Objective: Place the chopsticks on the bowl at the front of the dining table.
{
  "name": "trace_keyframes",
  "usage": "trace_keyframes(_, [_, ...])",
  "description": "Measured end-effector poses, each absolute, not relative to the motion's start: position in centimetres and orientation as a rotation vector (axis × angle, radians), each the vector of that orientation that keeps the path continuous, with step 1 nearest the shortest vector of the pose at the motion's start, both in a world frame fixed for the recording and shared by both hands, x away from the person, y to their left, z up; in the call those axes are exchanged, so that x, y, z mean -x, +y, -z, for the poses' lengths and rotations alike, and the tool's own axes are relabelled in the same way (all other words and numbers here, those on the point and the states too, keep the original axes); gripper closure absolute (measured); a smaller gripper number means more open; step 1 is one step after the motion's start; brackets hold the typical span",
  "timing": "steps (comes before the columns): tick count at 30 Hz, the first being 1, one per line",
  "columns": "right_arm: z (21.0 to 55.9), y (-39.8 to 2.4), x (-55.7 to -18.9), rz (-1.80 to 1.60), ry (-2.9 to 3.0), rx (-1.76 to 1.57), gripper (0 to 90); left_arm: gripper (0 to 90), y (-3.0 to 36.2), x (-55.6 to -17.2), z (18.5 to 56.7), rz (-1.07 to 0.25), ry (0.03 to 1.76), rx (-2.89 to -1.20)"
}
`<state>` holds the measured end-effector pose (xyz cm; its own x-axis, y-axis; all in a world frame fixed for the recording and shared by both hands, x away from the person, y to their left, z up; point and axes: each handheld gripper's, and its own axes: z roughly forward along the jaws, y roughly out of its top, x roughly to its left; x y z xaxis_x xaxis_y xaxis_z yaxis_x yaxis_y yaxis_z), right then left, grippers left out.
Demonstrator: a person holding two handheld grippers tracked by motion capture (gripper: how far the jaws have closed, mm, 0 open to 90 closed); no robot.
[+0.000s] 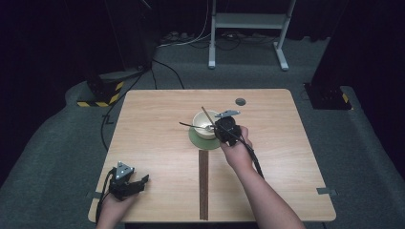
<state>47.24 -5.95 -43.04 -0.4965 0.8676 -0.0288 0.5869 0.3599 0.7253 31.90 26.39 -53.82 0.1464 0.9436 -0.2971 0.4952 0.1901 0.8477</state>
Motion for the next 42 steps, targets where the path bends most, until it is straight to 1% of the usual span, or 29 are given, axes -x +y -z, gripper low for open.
trace_keyframes(16, [43.5,-3.2,-50.0,-0.892,2.25,-1.308,83.6,30.4,26.3,-31.9,53.8,-0.575,1.484,-1.44])
trace_keyframes(22, [43.7,-2.6,-50.7,-0.881,2.251,-1.315,83.6,30.4,26.4,-31.9,53.8,-0.576,1.483,-1.448])
trace_keyframes(25, [43.8,-2.4,-51.0,-0.871,2.254,-1.323,83.6,30.4,26.2,-32.0,53.9,-0.574,1.486,-1.423])
trace_keyframes(26, [43.9,-2.3,-51.1,-0.868,2.252,-1.321,83.5,30.5,26.4,-31.9,53.8,-0.573,1.486,-1.444])
trace_keyframes(29, [44.1,-2.3,-51.4,-0.857,2.258,-1.33,83.5,30.5,26.2,-31.9,53.9,-0.575,1.484,-1.428])
trace_keyframes(32, [44.4,-2.4,-51.5,-0.851,2.257,-1.334,83.3,30.4,26.4,-31.9,53.8,-0.574,1.484,-1.448])
trace_keyframes(35, [44.5,-2.3,-51.6,-0.858,2.271,-1.334,77.0,30.6,26.2,-32.0,53.9,-0.573,1.481,-1.432])
trace_keyframes(42, [43.9,-2.3,-50.7,-0.857,2.274,-1.298,71.7,30.6,26.2,-31.9,53.8,-0.578,1.484,-1.445])
